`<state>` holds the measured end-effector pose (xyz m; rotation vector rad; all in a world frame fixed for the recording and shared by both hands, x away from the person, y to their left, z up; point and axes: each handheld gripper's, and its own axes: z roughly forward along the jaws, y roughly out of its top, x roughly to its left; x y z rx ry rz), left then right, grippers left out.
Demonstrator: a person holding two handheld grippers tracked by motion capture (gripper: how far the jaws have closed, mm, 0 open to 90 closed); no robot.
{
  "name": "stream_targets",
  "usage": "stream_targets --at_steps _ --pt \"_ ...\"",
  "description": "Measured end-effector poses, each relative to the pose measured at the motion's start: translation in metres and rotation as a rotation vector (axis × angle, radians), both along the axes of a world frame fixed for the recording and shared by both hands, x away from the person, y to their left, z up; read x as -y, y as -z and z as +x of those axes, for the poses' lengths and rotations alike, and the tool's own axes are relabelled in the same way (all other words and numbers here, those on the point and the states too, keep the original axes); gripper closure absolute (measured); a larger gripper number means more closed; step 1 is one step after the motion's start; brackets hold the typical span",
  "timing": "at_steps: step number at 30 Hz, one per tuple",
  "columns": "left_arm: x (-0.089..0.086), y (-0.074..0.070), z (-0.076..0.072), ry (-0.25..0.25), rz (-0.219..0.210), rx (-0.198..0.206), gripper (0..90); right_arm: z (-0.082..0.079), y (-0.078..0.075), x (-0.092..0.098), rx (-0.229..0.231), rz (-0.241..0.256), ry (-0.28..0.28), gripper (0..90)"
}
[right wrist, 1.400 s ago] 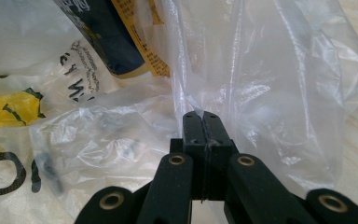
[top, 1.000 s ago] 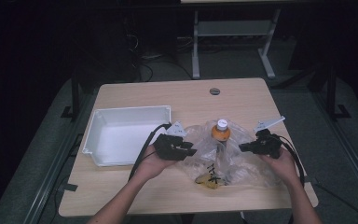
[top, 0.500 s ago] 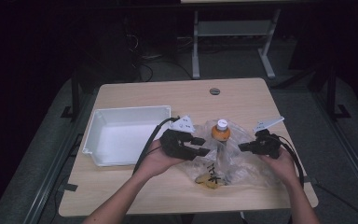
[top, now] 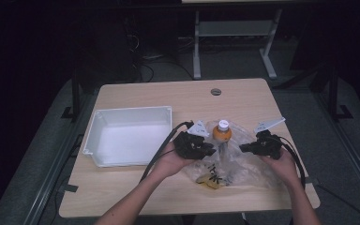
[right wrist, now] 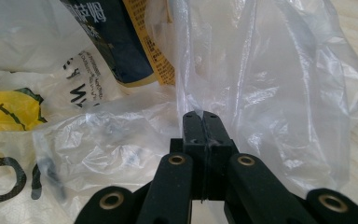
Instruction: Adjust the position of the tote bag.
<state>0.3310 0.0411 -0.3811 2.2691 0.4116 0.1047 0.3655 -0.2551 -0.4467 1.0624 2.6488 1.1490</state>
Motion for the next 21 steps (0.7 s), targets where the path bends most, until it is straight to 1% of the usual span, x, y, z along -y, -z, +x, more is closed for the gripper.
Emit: stream_targets --at_steps 1,2,3,4,6,7,9,12,13,14,15,16,17,20,21 --pt "0.000 0.000 0.000 0.000 0.000 0.000 89.2 0.000 0.000 0.000 0.000 0.000 0.000 89.6" --pt "-0.001 0.004 -0.001 -0.002 -0.004 0.002 89.2 0.000 0.001 0.000 -0.005 0.000 0.003 89.6" --pt "-0.002 0.007 -0.001 -0.002 0.001 0.004 89.5 0.000 0.001 0.000 -0.005 0.000 0.003 89.6" --pt "-0.003 0.010 -0.002 -0.005 -0.001 -0.004 89.7 0.000 0.001 0.000 -0.006 0.001 0.005 89.6" --pt "-0.007 0.016 -0.003 0.005 0.018 0.005 89.8 0.000 0.001 0.000 -0.005 0.001 0.005 89.6" --pt "-0.008 0.020 -0.005 0.000 0.010 0.003 89.9 0.000 0.001 0.000 -0.004 -0.001 0.006 89.6" --pt "-0.012 0.027 -0.008 0.001 0.022 0.005 89.9 0.001 0.001 0.001 -0.003 -0.002 0.007 89.6" --pt "-0.020 0.038 -0.014 -0.005 0.037 -0.012 89.9 0.000 0.001 0.001 -0.013 -0.008 0.016 89.6" --pt "-0.023 0.041 -0.015 -0.006 0.044 -0.013 89.9 0.000 0.003 0.001 0.001 -0.008 0.014 89.6" --pt "-0.026 0.044 -0.017 -0.005 0.061 -0.009 89.9 0.000 0.004 0.002 0.000 -0.012 0.014 89.6" --pt "-0.029 0.048 -0.018 -0.010 0.061 -0.013 89.9 0.000 0.004 0.002 -0.011 -0.013 0.020 89.6" --pt "-0.032 0.050 -0.020 -0.013 0.058 -0.019 89.9 0.000 0.005 0.003 -0.005 -0.014 0.016 89.6" --pt "-0.035 0.053 -0.021 -0.017 0.058 -0.022 89.9 0.000 0.005 0.003 -0.008 -0.014 0.019 89.6" --pt "-0.043 0.058 -0.026 -0.021 0.066 -0.029 90.0 0.000 0.005 0.004 -0.002 -0.010 0.026 89.6" --pt "-0.046 0.059 -0.026 -0.022 0.071 -0.030 90.0 0.000 0.005 0.004 -0.015 -0.008 0.033 89.6"
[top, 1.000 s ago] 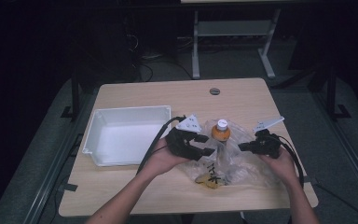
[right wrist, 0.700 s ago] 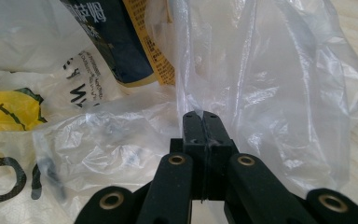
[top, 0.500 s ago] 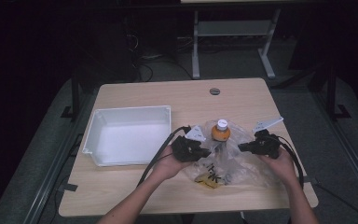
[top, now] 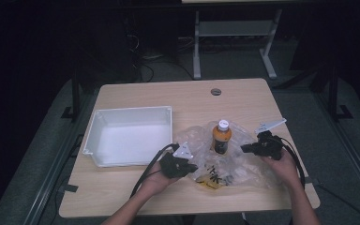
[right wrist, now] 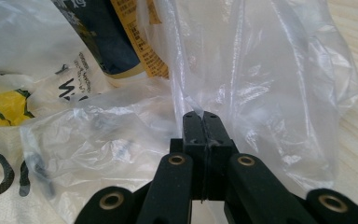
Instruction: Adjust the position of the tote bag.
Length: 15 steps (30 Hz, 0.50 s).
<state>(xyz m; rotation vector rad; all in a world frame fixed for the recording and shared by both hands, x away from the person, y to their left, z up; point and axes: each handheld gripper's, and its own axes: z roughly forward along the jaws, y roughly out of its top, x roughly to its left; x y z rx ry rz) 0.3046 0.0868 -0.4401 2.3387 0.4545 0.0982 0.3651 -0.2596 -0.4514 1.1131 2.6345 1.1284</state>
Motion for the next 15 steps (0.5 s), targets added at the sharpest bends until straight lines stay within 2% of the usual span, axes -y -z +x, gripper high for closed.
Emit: stream_targets --at_steps 6,9,10,12,15 --pt "-0.015 0.005 -0.004 -0.011 0.020 -0.004 90.0 0.000 0.003 0.002 -0.002 -0.006 0.006 89.5" --pt "-0.021 0.007 -0.005 -0.024 0.021 -0.019 90.0 0.002 0.005 0.005 -0.006 -0.002 0.016 89.5" --pt "-0.023 0.008 -0.005 -0.018 0.033 -0.016 90.0 0.002 0.006 0.005 -0.011 0.005 0.023 89.5" --pt "-0.026 0.009 -0.006 -0.022 0.023 -0.026 89.9 0.002 0.006 0.005 -0.013 -0.002 0.029 88.8" --pt "-0.029 0.007 -0.006 -0.015 0.005 -0.039 88.4 0.001 0.004 0.005 -0.007 0.001 0.041 82.5"
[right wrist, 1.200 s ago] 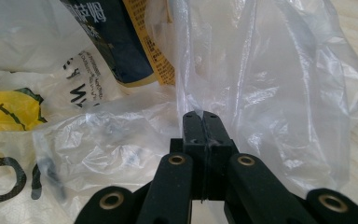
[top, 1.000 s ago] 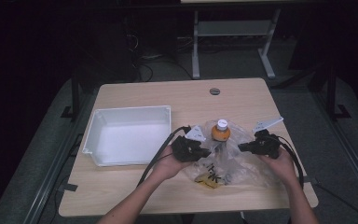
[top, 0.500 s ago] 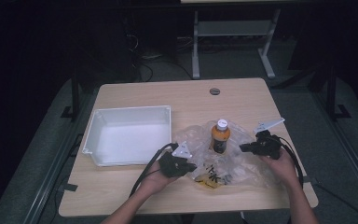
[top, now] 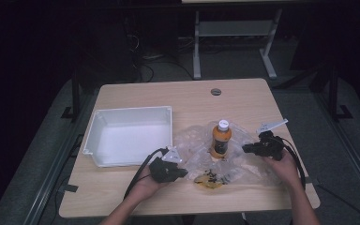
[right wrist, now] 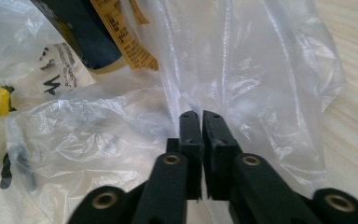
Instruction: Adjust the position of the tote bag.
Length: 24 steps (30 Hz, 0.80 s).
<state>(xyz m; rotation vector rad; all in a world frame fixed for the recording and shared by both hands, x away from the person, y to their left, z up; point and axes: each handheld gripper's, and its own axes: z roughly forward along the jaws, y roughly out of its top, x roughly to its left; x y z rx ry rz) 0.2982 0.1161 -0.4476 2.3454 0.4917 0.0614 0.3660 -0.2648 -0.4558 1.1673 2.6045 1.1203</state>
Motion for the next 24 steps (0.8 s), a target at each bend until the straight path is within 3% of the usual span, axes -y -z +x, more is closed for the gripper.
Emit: stream_targets --at_steps 4,13,18,24 --pt "-0.006 -0.005 -0.004 0.001 -0.018 -0.007 79.1 -0.004 -0.005 0.003 0.033 0.013 0.009 73.7" --pt "-0.025 -0.023 -0.016 0.016 -0.043 -0.007 68.0 -0.023 -0.027 0.013 0.099 0.049 0.037 57.4" --pt "-0.037 -0.036 -0.022 0.023 -0.065 -0.011 61.9 -0.035 -0.038 0.013 0.140 0.066 0.036 53.5" --pt "-0.050 -0.053 -0.026 0.032 -0.061 0.011 56.9 -0.044 -0.045 0.011 0.165 0.069 0.021 51.5"
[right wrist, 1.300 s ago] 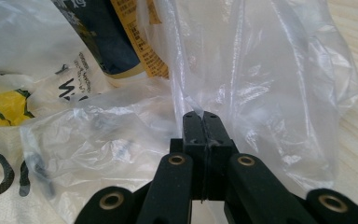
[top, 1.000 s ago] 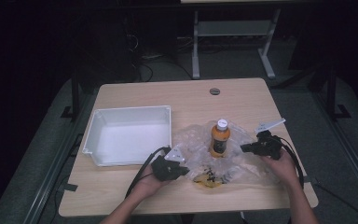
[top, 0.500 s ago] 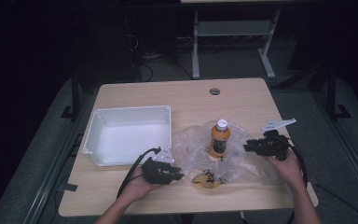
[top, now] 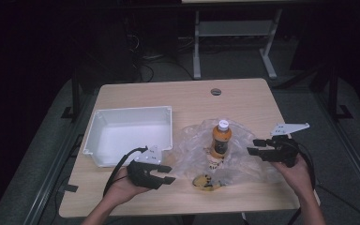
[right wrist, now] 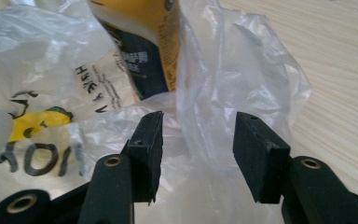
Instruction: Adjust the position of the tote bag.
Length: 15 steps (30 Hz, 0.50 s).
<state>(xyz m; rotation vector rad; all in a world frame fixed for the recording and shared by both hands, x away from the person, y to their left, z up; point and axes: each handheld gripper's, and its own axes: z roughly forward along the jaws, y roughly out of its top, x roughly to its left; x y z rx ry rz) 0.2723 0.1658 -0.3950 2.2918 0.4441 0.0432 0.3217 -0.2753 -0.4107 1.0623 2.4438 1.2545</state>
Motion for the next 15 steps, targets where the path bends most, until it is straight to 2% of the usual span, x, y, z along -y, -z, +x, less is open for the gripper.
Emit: stream_targets --at_steps 7,10,15 --pt "-0.009 -0.021 0.004 -0.014 -0.018 0.019 54.8 -0.004 -0.001 0.000 0.003 -0.007 -0.006 51.1" --pt "-0.007 -0.031 0.009 -0.017 -0.021 0.031 54.3 -0.008 -0.006 0.000 0.022 0.007 -0.005 51.2" --pt "-0.001 -0.041 0.018 -0.007 -0.026 0.044 54.0 -0.018 -0.016 -0.007 0.045 0.021 -0.045 51.2"
